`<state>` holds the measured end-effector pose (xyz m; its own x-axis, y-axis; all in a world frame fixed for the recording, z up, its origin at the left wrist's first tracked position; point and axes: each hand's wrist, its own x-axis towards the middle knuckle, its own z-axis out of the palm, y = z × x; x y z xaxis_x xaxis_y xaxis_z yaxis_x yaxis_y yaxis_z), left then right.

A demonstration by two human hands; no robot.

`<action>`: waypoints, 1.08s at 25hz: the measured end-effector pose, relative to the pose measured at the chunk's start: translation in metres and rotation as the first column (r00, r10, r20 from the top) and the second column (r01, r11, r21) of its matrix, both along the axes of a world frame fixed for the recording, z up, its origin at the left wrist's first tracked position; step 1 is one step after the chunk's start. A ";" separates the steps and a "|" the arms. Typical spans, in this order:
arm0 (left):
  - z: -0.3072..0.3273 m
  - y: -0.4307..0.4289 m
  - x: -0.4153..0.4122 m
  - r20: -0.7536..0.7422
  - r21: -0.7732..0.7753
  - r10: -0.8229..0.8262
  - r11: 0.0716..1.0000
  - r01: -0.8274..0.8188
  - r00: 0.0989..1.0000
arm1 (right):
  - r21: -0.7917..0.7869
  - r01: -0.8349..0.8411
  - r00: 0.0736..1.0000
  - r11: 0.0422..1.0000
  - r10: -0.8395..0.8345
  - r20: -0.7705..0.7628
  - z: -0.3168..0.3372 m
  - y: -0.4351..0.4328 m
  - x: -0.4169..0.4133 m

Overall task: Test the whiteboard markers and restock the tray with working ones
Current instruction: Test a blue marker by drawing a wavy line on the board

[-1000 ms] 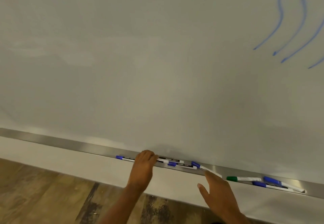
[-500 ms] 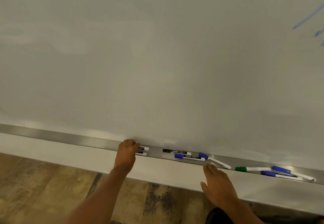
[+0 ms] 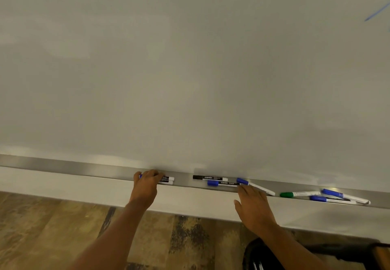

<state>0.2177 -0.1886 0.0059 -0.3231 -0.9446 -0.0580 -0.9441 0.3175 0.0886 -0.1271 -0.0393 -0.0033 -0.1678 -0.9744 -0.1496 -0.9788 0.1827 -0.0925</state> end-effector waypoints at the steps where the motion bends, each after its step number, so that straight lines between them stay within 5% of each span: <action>1: -0.002 0.000 0.001 0.007 0.001 0.001 1.000 -0.001 1.000 | -0.006 -0.013 1.000 1.000 0.013 -0.009 0.005 -0.006 0.003; 17: -0.010 0.010 0.004 -0.021 0.022 -0.030 0.999 0.030 0.999 | 0.111 -0.184 0.947 0.977 0.207 -0.247 0.019 -0.048 0.006; 27: -0.016 0.045 -0.039 -0.196 0.017 0.012 1.000 -0.009 0.981 | 0.099 -0.208 0.914 0.973 0.230 -0.335 0.029 -0.052 0.004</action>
<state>0.1791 -0.1439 -0.0100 -0.3200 -0.9474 -0.0093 -0.9112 0.3051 0.2768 -0.1230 -0.0914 0.0253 -0.0028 -0.9835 -0.1808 -0.9648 -0.0449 0.2591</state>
